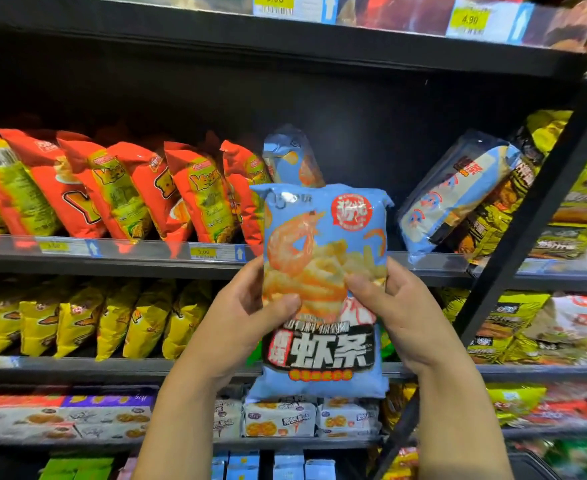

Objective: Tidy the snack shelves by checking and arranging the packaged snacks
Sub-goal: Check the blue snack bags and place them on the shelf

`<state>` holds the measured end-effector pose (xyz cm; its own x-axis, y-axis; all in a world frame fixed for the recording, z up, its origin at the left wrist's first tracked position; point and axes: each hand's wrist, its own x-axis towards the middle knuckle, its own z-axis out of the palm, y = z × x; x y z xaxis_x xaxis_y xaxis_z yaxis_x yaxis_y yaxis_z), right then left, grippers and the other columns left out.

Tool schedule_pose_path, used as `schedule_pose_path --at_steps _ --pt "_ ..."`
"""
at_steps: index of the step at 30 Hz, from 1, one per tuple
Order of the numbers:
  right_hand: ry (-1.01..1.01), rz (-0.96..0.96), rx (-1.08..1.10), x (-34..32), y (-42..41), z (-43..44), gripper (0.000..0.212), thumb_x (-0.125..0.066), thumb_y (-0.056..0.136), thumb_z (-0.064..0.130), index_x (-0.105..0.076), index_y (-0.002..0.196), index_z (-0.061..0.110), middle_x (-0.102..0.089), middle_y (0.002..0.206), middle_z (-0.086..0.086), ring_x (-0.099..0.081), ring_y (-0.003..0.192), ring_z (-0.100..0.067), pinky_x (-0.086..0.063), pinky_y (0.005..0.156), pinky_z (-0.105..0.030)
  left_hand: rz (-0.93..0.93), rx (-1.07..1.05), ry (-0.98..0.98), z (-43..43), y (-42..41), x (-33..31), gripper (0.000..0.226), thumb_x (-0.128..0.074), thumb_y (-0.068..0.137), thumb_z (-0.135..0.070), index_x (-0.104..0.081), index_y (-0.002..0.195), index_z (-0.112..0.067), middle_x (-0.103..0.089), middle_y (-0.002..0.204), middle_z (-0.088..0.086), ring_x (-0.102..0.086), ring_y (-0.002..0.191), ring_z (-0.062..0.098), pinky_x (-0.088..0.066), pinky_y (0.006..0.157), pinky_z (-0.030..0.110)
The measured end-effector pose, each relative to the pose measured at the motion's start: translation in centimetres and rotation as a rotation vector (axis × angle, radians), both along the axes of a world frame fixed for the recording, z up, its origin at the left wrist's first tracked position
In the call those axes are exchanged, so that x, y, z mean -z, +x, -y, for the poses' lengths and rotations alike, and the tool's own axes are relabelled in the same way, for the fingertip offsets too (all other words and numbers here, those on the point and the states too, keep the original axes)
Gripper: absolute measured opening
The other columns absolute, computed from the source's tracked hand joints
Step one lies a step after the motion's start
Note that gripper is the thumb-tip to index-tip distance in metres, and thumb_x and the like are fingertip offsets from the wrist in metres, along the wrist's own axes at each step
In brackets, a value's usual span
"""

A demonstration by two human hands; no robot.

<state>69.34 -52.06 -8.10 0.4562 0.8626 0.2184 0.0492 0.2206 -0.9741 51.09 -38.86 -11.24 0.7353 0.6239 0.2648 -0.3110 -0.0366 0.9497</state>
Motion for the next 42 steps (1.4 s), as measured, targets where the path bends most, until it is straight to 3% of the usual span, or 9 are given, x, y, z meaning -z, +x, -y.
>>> schedule_pose_path --at_steps 5,11,21,24,27,30,33,38,42 --pt "-0.138 -0.131 -0.002 -1.3 -0.2 -0.2 0.049 -0.076 0.083 0.047 -0.077 0.117 0.01 -0.079 0.114 -0.014 -0.076 0.107 -0.036 -0.054 0.105 -0.056 -0.076 -0.081 -0.153 1.3 1.1 -1.4 0.048 -0.076 0.087 -0.038 -0.069 0.127 -0.012 -0.079 0.119 0.01 -0.076 0.111 0.027 -0.058 0.099 0.044" --pt "-0.253 -0.209 0.025 -2.4 -0.8 0.2 0.051 -0.073 0.091 0.051 -0.079 0.113 0.005 -0.08 0.105 -0.016 -0.078 0.099 -0.037 -0.06 0.096 -0.053 -0.12 -0.06 -0.193 2.6 1.3 -2.3 0.027 -0.058 0.104 -0.029 -0.078 0.106 -0.011 -0.083 0.092 -0.002 -0.077 0.077 0.003 -0.054 0.06 0.012" --pt "-0.046 -0.572 -0.236 0.4 -0.9 0.4 0.059 -0.075 0.095 0.041 -0.062 0.143 0.009 -0.063 0.144 -0.022 -0.058 0.135 -0.043 -0.038 0.119 -0.062 -0.028 -0.109 -0.059 2.9 1.9 -1.4 0.048 -0.072 0.088 -0.039 -0.066 0.133 -0.021 -0.079 0.12 0.002 -0.077 0.109 0.022 -0.062 0.081 0.029" --pt "-0.004 -0.472 -0.126 0.8 -0.7 0.9 0.047 -0.069 0.1 0.031 -0.064 0.138 0.005 -0.069 0.135 -0.021 -0.065 0.126 -0.042 -0.044 0.114 -0.063 -0.13 -0.237 0.055 2.1 1.7 -0.7 0.068 -0.082 0.081 -0.055 -0.06 0.141 -0.034 -0.072 0.132 -0.012 -0.068 0.123 0.012 -0.055 0.101 0.038" --pt "0.033 -0.255 0.053 0.5 -1.1 0.9 0.044 -0.071 0.094 0.028 -0.064 0.134 0.012 -0.076 0.125 -0.01 -0.073 0.116 -0.032 -0.054 0.105 -0.055 -0.233 -0.526 0.296 2.4 1.8 -0.9 0.052 -0.08 0.089 -0.038 -0.058 0.136 -0.042 -0.063 0.133 -0.017 -0.062 0.115 -0.003 -0.053 0.088 0.02" --pt "0.074 -0.088 0.197 0.0 -1.7 0.3 0.045 -0.077 0.088 0.036 -0.067 0.128 0.018 -0.079 0.119 -0.001 -0.076 0.11 -0.022 -0.06 0.094 -0.042 -0.191 -0.427 0.331 4.3 2.3 -1.8 0.044 -0.071 0.09 -0.055 -0.056 0.132 -0.053 -0.061 0.135 -0.02 -0.062 0.118 -0.003 -0.056 0.094 0.028" --pt "0.025 0.065 0.241 -0.3 -2.1 -0.1 0.064 -0.08 0.08 0.063 -0.06 0.13 0.029 -0.077 0.12 0.007 -0.075 0.111 -0.015 -0.058 0.1 -0.05 -0.295 -0.355 0.449 5.9 2.9 -2.3 0.076 -0.059 0.075 -0.082 -0.042 0.146 -0.058 -0.048 0.139 -0.033 -0.05 0.134 -0.002 -0.049 0.109 0.038" --pt "0.046 0.111 0.103 -1.1 -2.3 1.0 0.044 -0.042 0.096 0.065 -0.063 0.129 0.046 -0.075 0.124 0.015 -0.071 0.117 -0.007 -0.054 0.103 -0.043 -0.199 -0.286 0.278 5.9 2.9 -3.1 0.088 -0.088 0.066 -0.066 -0.046 0.142 -0.053 -0.065 0.136 -0.019 -0.065 0.124 0.005 -0.054 0.104 0.042" --pt "0.103 0.132 0.153 -0.9 -1.6 1.3 0.035 -0.05 0.098 0.045 -0.069 0.127 0.037 -0.078 0.119 0.01 -0.073 0.109 -0.012 -0.059 0.095 -0.041 -0.093 -0.217 -0.013 5.3 1.9 -3.2 0.091 -0.091 0.06 -0.053 -0.05 0.14 -0.039 -0.075 0.125 -0.013 -0.074 0.114 0.016 -0.056 0.102 0.053"
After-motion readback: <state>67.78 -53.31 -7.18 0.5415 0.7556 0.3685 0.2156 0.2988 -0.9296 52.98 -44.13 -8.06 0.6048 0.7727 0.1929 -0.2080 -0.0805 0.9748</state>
